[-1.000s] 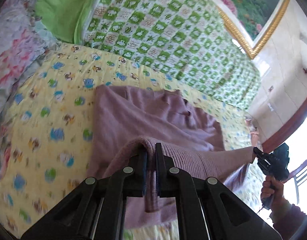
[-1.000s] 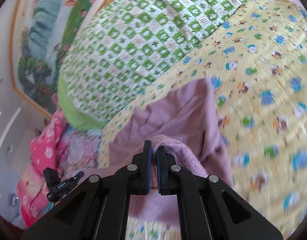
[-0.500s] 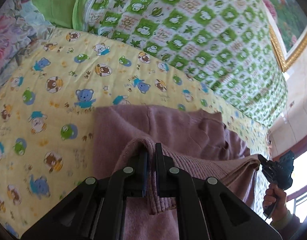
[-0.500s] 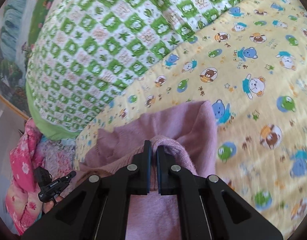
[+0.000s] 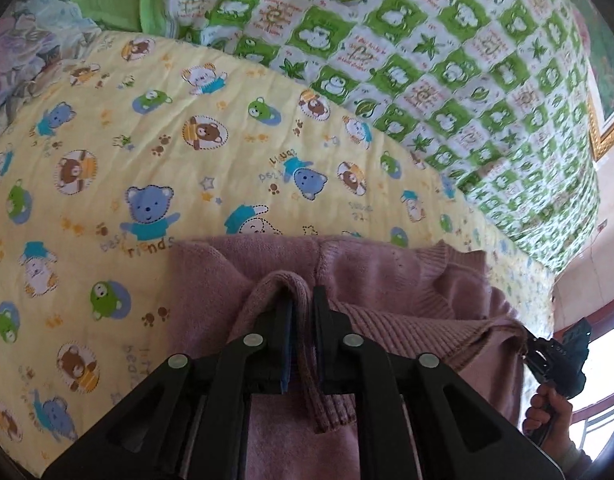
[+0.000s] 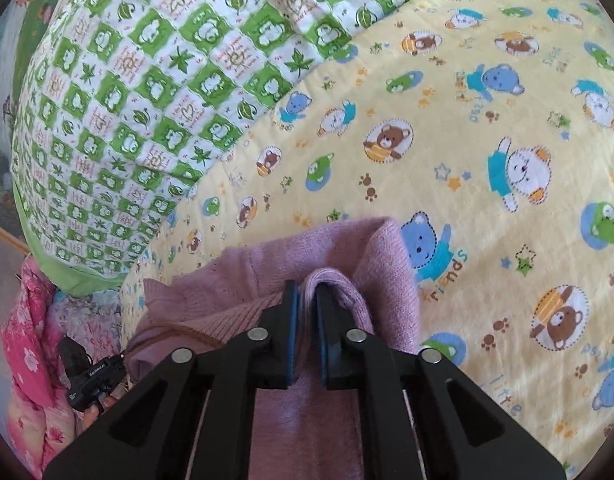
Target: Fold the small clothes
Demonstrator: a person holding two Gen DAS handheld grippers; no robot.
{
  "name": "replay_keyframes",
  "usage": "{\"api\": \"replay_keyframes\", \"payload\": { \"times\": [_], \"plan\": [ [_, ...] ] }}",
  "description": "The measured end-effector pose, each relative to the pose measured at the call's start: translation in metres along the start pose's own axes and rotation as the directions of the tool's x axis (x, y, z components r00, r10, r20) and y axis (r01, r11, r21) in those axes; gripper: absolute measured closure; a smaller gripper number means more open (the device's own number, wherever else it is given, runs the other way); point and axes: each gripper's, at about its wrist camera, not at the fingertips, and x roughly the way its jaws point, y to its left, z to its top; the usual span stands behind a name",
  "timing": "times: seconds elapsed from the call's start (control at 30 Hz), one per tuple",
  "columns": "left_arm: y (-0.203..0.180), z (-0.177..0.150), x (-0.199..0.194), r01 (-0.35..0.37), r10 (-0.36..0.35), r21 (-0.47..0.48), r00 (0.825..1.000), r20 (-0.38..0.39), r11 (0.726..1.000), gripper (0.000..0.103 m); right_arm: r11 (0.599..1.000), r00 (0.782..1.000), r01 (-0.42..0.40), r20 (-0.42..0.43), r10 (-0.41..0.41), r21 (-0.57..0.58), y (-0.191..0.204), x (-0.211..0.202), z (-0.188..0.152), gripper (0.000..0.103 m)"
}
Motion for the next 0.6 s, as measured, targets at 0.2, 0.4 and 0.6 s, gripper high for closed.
{"api": "replay_keyframes", "payload": {
  "times": [0.2, 0.4, 0.6],
  "plan": [
    [-0.023, -0.013, -0.044, -0.063, 0.057, 0.116, 0.997, 0.058, 0.991, 0.052, 0.998, 0.996, 0.016, 0.09, -0.01, -0.066, 0.018, -0.041, 0.002, 0.049],
    [-0.069, -0.054, -0.07, 0.069, -0.064, 0.325, 0.998, -0.026, 0.943, 0.052, 0.965, 0.998, -0.058, 0.003, 0.061, -0.258, 0.068, -0.05, -0.031, 0.049],
    [-0.126, -0.116, -0.03, 0.219, -0.095, 0.53, 0.963, -0.251, 0.819, 0.052, 0.884, 0.954, -0.227, -0.278, 0.117, -0.408, 0.109, -0.011, -0.094, 0.049]
  ]
}}
